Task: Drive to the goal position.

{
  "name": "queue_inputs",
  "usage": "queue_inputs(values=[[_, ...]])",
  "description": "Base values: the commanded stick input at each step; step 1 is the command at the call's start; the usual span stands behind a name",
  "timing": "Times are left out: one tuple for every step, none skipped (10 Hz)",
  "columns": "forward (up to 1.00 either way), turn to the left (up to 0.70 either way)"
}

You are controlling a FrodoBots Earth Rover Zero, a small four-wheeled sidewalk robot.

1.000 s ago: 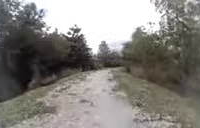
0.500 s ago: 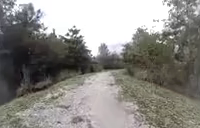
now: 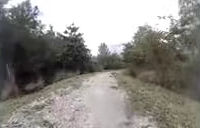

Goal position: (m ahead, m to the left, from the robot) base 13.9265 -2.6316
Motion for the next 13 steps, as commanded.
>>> queue_inputs(values=[[0.85, 0.00], [0.85, 0.00], [0.85, 0.00], [0.85, 0.00], [0.85, 0.00], [0.85, 0.00], [0.85, 0.00], [0.85, 0.00], [0.85, 0.00], [0.85, 0.00], [0.85, 0.00], [0.85, 0.00], [0.85, 0.00]])
